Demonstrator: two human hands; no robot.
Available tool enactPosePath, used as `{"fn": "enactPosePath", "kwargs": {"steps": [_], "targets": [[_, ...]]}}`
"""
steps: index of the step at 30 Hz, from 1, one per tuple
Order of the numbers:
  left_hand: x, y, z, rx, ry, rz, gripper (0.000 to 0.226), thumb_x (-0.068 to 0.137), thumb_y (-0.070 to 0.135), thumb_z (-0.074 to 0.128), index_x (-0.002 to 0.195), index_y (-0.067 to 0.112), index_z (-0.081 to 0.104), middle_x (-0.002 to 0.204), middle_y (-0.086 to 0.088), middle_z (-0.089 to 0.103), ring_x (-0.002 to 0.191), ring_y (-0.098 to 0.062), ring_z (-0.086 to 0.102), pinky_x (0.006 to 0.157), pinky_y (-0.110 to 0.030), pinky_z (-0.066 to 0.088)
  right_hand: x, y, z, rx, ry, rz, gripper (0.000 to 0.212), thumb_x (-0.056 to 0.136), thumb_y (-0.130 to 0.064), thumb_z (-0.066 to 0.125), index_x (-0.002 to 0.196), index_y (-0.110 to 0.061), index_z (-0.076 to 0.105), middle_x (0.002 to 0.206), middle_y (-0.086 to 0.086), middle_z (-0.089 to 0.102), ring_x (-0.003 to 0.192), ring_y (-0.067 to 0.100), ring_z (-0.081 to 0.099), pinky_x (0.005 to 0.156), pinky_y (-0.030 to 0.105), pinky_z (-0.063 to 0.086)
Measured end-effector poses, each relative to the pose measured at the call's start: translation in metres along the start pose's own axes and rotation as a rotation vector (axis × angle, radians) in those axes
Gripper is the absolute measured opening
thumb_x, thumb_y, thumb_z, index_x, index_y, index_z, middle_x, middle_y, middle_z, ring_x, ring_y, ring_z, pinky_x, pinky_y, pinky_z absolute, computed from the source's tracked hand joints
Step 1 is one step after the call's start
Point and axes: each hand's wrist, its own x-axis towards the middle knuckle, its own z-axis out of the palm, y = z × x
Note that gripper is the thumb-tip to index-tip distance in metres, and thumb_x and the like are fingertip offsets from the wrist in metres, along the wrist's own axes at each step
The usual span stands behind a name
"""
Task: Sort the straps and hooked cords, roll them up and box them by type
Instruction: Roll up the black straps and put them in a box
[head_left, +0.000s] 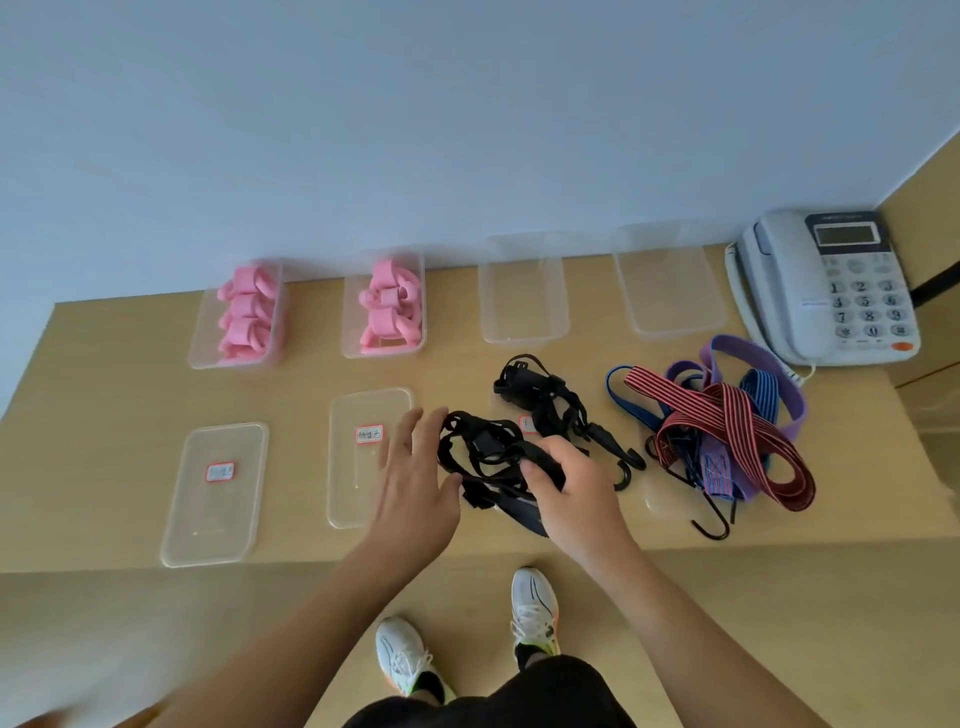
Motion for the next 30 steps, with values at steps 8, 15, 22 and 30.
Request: {"fn": "enactPosePath", "kwargs": {"steps": [8,15,22,30], "targets": [[0.005,0.011,-0.029,-0.336,-0.082,-0.079,0.058,0.089,-0.001,0.063,0.136,0.032,0.056,0.112,0.007,0.064,0.113,-0.012,0.059,0.094,-0.03,0.047,-0.014,-0.024,-0.017,0.179,-0.047,-0.058,0.013,0.1,-0.015,0.058,0.11,-0.014,0.067,0.09,-0.012,0.068,0.09,0.003,0.064,0.082,0.017,0.049],[-0.022,0.029,-0.075,-0.893,-0.104,-0.069,0.034,0.093,-0.001,0.066,0.122,0.016,0.068,0.084,-0.004,0.049,0.085,-0.02,0.062,0.081,-0.033,0.06,-0.059,-0.076,-0.025,0.248,0.005,-0.176,0.014,0.099,-0.008,0.059,0.097,-0.019,0.067,0.089,0.001,0.073,0.082,0.018,0.073,0.075,0.034,0.06],[-0.067,0.051,-0.122,-0.962,-0.064,0.097,0.016,0.089,-0.001,0.067,0.099,0.01,0.075,0.082,-0.012,0.06,0.072,-0.023,0.065,0.076,-0.041,0.058,-0.124,-0.144,-0.026,0.57,0.068,-0.146,0.043,0.097,-0.043,0.057,0.101,-0.001,0.069,0.099,0.018,0.074,0.095,0.034,0.072,0.076,0.037,0.058],[-0.131,0.068,-0.171,-1.111,-0.093,0.358,0.018,0.091,-0.007,0.064,0.091,0.009,0.072,0.077,-0.007,0.062,0.068,-0.02,0.06,0.064,-0.027,0.053,-0.19,-0.193,-0.015,0.71,0.176,-0.13,0.02,0.098,-0.008,0.058,0.117,-0.001,0.063,0.109,0.022,0.073,0.097,0.038,0.072,0.09,0.056,0.056]]}}
